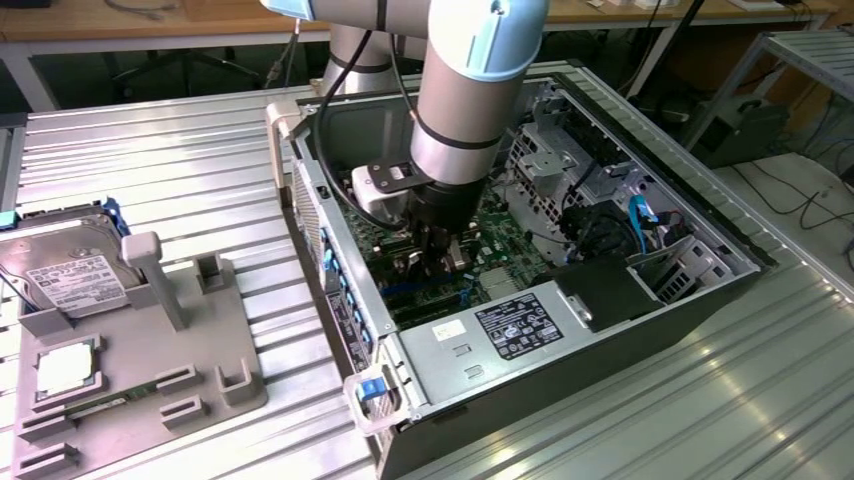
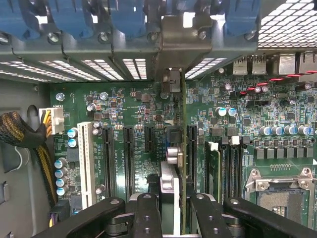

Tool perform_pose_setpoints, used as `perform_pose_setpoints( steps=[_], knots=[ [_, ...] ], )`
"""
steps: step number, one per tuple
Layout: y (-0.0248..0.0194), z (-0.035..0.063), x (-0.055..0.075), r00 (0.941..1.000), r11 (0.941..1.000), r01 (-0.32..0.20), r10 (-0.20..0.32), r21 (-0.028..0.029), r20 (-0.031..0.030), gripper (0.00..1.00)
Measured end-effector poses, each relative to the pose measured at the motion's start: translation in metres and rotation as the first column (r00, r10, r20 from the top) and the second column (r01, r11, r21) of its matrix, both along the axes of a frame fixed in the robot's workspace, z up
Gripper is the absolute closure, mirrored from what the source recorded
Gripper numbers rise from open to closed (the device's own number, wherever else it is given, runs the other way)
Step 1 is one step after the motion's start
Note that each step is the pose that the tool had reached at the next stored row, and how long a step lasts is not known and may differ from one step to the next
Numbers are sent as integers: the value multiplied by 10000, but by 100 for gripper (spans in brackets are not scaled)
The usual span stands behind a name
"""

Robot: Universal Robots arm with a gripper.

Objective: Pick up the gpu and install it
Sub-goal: 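Insert the gpu into the slot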

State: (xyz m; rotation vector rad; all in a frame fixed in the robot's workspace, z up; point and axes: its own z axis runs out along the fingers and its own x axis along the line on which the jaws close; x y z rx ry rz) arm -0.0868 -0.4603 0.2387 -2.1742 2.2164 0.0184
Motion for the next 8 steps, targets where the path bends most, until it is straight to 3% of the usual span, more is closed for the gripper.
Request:
perform_pose_setpoints(
  steps=[8],
  knots=[
    [0,0,0,10000,10000,0,0,1,0,72]
  ],
)
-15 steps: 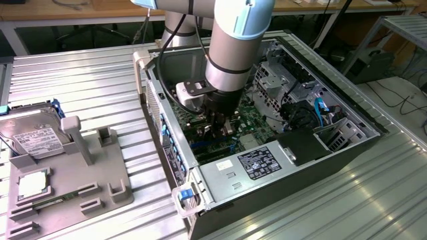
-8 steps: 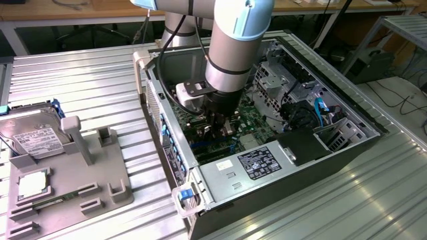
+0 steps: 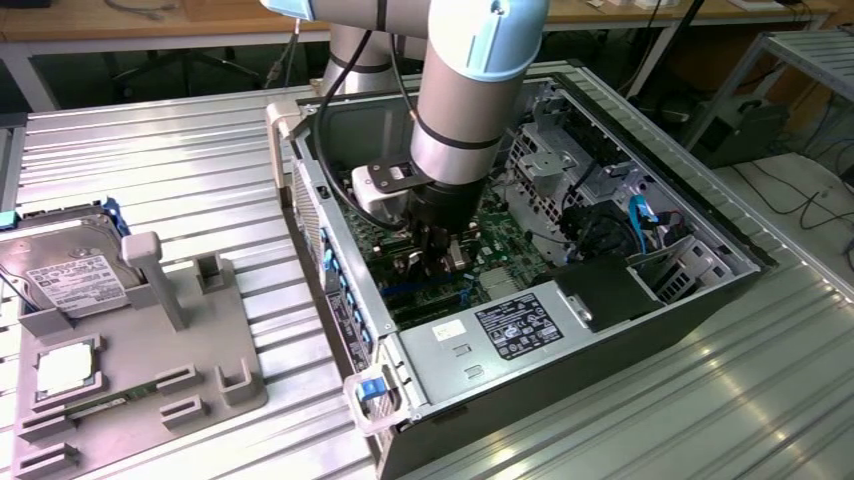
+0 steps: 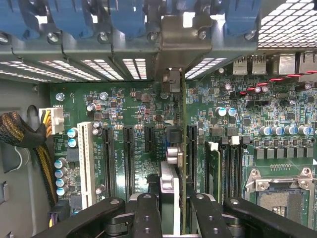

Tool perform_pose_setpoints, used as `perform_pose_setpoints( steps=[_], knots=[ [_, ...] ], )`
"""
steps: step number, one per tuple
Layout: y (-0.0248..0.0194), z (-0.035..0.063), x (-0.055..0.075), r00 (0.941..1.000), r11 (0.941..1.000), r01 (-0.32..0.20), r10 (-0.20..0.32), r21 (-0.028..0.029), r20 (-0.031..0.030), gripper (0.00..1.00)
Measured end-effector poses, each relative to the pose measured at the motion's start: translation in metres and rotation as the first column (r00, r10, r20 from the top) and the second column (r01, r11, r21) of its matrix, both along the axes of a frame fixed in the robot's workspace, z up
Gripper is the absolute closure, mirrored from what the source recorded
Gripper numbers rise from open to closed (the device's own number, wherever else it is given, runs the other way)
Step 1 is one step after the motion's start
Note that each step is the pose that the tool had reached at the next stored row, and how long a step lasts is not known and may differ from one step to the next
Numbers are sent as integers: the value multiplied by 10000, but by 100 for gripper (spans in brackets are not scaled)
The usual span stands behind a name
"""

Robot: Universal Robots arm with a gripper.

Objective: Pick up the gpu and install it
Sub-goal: 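Insert the gpu into the slot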

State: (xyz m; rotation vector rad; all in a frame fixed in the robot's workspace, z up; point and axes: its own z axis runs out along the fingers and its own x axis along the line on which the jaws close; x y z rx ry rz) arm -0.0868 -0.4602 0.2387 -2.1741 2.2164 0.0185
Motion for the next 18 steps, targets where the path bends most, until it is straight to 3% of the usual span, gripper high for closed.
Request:
perform_pose_setpoints(
  steps=[6,8,18],
  knots=[
    [0,-10,0,10000,10000,0,0,-2,-4,72],
    [-1,-24,-1,10000,10000,1,-1,-9,-39,72],
    [0,-27,0,10000,10000,0,0,-2,-37,72]
  ],
)
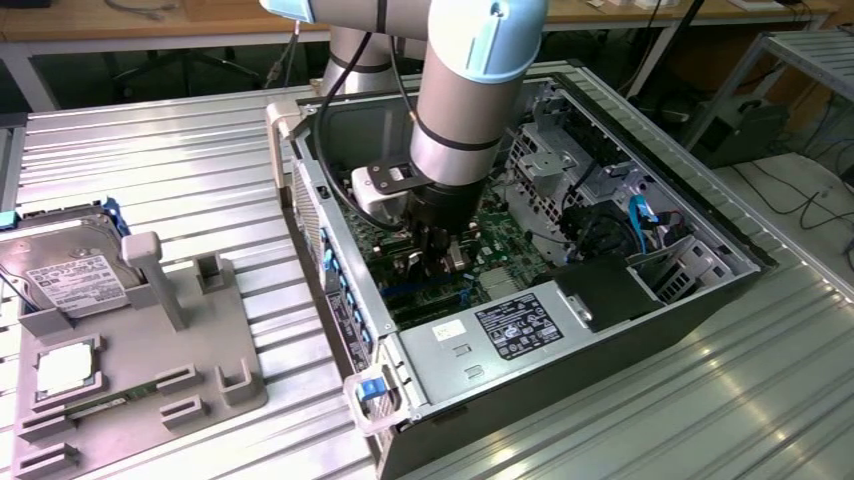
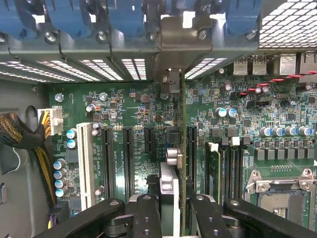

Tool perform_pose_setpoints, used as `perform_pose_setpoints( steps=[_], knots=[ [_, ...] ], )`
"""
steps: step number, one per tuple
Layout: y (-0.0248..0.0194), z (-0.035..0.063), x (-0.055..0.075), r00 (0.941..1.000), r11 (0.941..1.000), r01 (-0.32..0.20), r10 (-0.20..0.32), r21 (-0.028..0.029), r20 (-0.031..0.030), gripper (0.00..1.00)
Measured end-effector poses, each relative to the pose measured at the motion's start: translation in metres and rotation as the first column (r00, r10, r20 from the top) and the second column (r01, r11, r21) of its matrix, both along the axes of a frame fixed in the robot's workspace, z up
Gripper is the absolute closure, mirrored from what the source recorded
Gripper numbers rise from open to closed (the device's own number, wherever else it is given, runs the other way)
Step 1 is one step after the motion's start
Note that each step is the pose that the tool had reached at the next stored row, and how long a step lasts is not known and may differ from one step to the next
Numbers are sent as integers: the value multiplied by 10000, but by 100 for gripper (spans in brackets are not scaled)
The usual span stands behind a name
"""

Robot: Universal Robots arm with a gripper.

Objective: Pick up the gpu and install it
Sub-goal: 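Insert the gpu into the slot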

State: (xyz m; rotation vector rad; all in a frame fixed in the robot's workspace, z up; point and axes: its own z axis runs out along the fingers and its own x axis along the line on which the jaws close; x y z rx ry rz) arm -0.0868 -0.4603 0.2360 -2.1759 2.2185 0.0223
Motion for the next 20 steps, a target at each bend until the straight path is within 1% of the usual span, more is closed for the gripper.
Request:
perform_pose_setpoints(
  steps=[8,10,13,20],
  knots=[
    [0,1,-1,10000,10000,-1,1,1,1,72],
    [1,15,-1,10000,10000,-1,1,11,4,72],
    [0,34,-2,10000,10000,0,0,0,0,72],
    [0,48,-2,10000,10000,0,0,0,-3,72]
  ],
)
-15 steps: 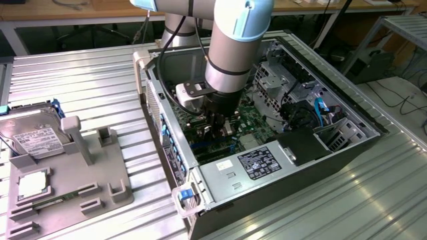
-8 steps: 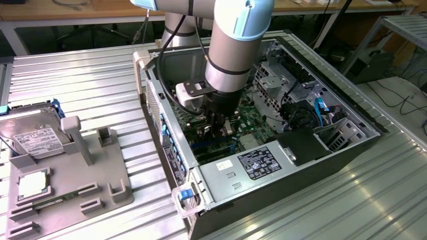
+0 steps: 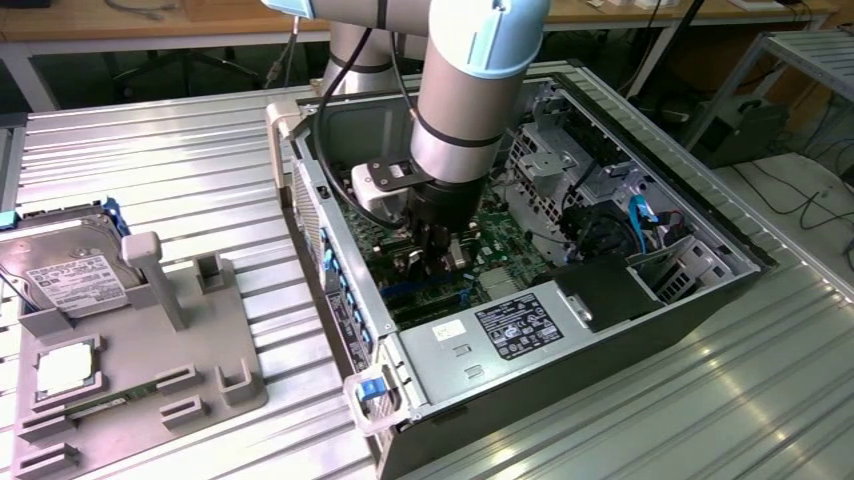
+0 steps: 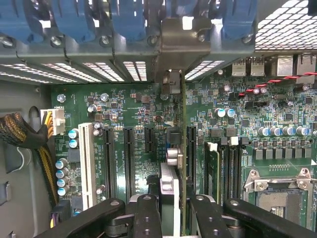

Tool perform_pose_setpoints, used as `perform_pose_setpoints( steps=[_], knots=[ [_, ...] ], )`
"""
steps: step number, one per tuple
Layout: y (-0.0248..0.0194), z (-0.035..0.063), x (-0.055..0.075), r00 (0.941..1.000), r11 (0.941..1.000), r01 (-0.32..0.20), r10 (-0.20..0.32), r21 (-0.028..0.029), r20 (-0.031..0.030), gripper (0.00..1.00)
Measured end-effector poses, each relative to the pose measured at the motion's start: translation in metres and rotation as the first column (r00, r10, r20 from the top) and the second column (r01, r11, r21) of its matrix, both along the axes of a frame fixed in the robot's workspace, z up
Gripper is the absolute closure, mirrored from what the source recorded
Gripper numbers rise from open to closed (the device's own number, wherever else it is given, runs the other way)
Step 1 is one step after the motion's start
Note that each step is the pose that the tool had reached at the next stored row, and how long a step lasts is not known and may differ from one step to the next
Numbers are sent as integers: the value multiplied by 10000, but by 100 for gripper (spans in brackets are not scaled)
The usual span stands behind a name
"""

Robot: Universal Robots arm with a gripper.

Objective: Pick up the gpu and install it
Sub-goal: 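Insert the gpu into the slot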

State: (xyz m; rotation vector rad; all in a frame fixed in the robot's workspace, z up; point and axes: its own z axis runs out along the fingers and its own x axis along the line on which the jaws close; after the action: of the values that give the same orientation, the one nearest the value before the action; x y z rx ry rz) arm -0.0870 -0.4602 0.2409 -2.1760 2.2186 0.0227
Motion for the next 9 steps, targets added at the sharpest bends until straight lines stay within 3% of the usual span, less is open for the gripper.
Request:
perform_pose_setpoints(
  steps=[9],
  knots=[
    [0,0,0,10000,10000,-3,3,0,0,72]
  ],
)
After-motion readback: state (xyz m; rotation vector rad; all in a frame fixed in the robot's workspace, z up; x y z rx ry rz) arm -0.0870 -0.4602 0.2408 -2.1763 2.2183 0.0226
